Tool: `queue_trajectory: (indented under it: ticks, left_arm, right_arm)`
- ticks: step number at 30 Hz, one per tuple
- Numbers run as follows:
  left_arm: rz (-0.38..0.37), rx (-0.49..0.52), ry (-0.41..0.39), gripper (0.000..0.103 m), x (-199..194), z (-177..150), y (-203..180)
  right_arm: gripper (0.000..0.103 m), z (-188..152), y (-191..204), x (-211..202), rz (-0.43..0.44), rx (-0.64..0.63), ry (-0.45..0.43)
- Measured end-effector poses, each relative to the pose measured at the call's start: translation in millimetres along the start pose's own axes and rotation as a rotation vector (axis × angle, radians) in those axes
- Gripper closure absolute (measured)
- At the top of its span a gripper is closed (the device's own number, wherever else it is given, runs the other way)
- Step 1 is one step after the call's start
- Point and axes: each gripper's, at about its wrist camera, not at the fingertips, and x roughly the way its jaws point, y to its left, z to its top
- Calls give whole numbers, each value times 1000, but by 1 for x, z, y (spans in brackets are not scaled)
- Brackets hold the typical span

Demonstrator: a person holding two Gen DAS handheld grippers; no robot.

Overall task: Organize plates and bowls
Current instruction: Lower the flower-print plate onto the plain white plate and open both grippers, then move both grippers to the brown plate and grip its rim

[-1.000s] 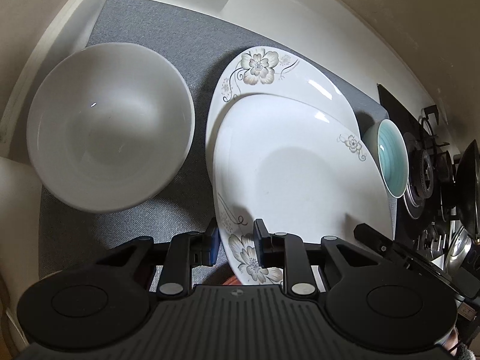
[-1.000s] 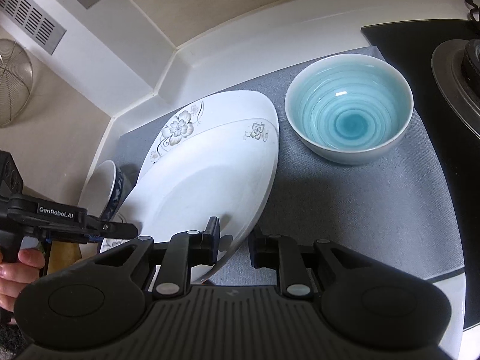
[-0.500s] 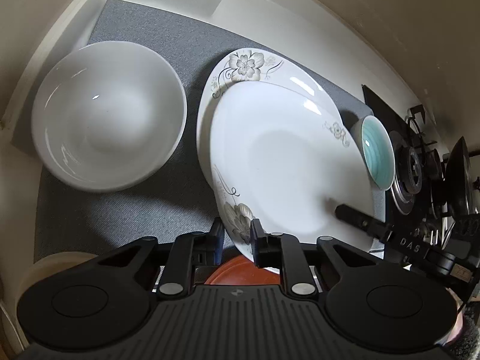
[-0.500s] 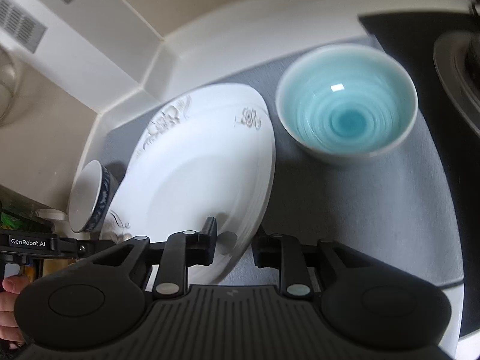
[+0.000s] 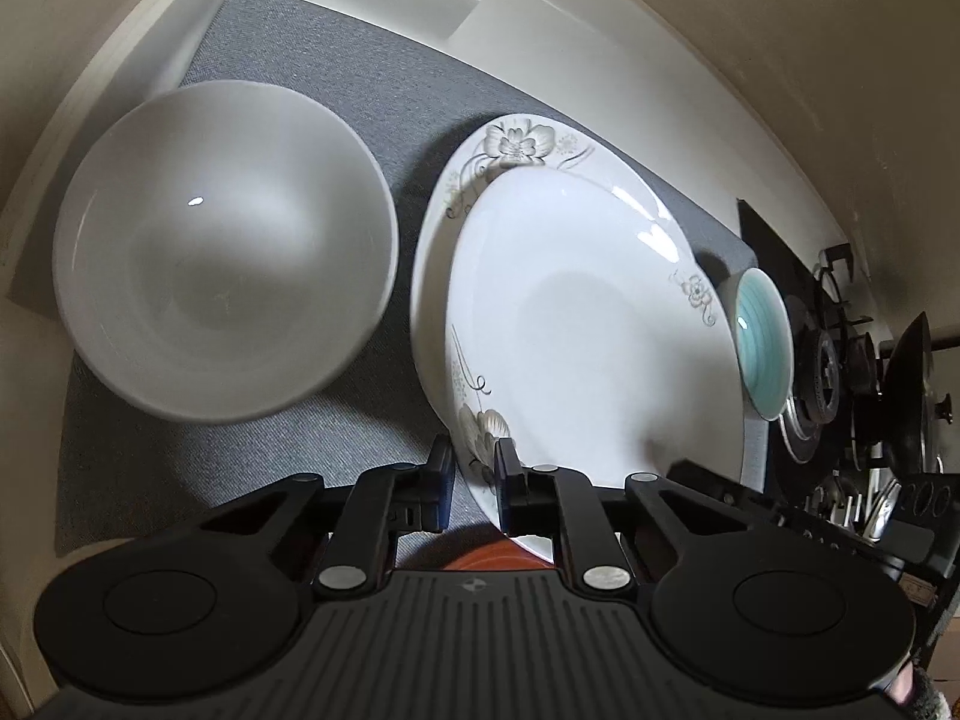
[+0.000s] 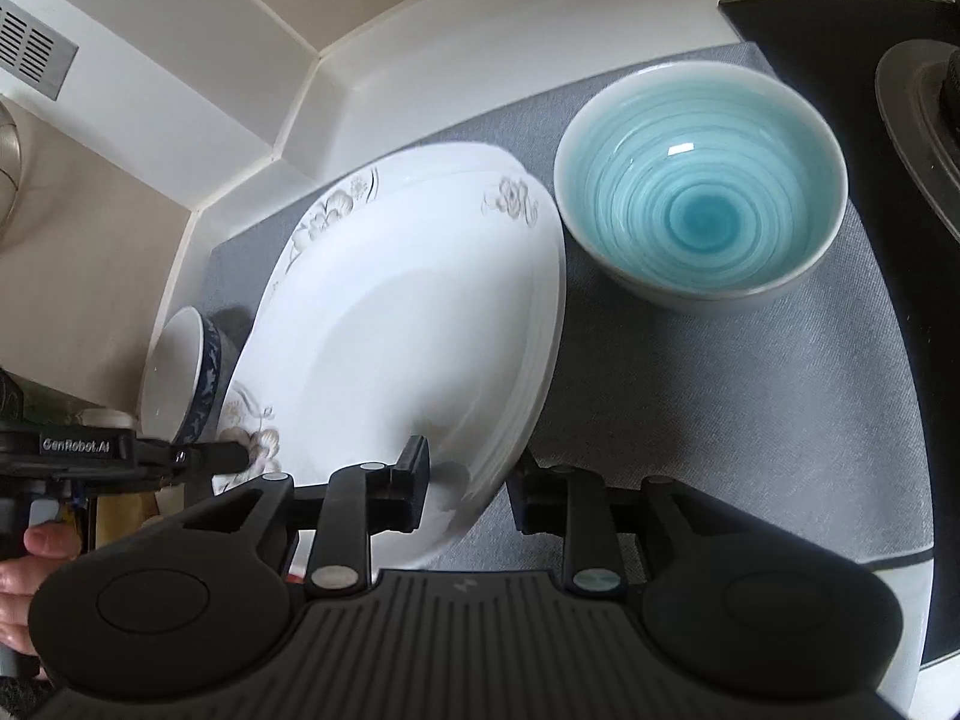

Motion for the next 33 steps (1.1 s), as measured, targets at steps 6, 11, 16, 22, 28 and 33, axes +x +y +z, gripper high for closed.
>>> queue_trajectory:
  ticks: [6,11,16,22,28,33]
  left_arm:
    - [-8,-15,7,89,3,3,5]
    - [-10,-9,12,89,4,8,7]
    - [4,26,-2,89,-2,8,5]
    - [0,97,-2,87,5,2,-2]
    - [86,149,-20,88,-1,9,-13]
    - [76,185,16,86,-10,-16,-21]
  right_arm:
    - [72,-2,3,2,4,14,-9]
    - [73,-6,14,-2,-39,-33,-25]
    - [73,-9,2,-12,-64,24,-64]
    - [85,-7,18,-6,-112,-53,-97]
    - [84,-18,25,-11,-133,-73,-49]
    - [64,-58,35,-21,-122,-185,30]
